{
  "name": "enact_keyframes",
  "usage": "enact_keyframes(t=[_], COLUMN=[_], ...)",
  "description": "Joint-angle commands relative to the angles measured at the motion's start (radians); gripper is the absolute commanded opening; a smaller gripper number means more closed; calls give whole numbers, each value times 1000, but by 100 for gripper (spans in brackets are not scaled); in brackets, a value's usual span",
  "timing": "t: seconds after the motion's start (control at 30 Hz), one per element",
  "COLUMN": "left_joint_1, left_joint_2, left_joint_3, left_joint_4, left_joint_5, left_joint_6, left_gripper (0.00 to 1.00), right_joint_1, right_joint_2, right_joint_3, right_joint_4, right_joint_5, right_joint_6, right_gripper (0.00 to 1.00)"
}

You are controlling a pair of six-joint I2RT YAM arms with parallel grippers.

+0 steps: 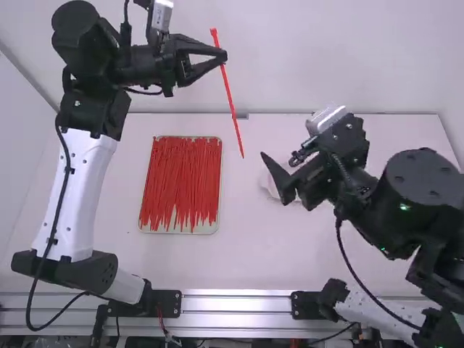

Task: Fasten the cable tie

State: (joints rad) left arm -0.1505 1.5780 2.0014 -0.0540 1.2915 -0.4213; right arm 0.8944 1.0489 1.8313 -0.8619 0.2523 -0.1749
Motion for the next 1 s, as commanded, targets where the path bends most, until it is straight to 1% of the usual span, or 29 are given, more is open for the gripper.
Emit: enact_keyframes(t=[0.0,0.03,0.07,0.1,0.13,0.2,0.23,0.3,0.37,0.43,0.5,0.63,0.7,0.73,0.87,0.93,0.97], left_joint_1=[-21,-23,-29,-30,-35,-41,-38,-39,-54,-62,-74,-72,-76,-79,-84,-101,-106], left_joint_2=[-9,-9,-9,-9,-9,-9,-9,-9,-9,-9,-9,-9,-9,-9,-9,-9,-9], left_joint_3=[2,2,2,2,2,2,2,2,2,2,2,2,2,2,2,2,2], left_joint_4=[26,29,30,29,30,41,49,48,54,67,103,147,155,171,176,177,188], left_joint_5=[84,85,78,77,78,81,82,81,85,96,115,106,103,94,45,27,26], left_joint_6=[-9,-10,-19,-21,-24,-38,-47,-46,-46,-46,-60,-91,-95,-115,-137,-128,-129], left_gripper=[2,2,2,2,2,2,2,2,2,2,2,2,2,2,2,2,2], right_joint_1=[-77,-100,-144,-150,-193,-251,-302,-343,-418,-462,-525,-621,-648,-675,-713,-727,-731], right_joint_2=[0,1,5,5,13,26,40,53,81,98,129,190,212,238,290,325,341], right_joint_3=[20,20,20,20,20,20,20,20,20,20,20,20,20,20,20,20,20], right_joint_4=[19,26,38,39,47,56,65,70,77,82,96,117,123,129,129,137,145], right_joint_5=[-264,-296,-357,-365,-423,-505,-582,-652,-789,-869,-1004,-1238,-1315,-1398,-1550,-1620,-1644], right_joint_6=[-62,-62,-61,-61,-62,-61,-61,-61,-62,-61,-61,-61,-62,-71,-121,-121,-121], right_gripper=[99,99,99,99,99,99,99,99,99,99,99,100,100,100,100,93,88])
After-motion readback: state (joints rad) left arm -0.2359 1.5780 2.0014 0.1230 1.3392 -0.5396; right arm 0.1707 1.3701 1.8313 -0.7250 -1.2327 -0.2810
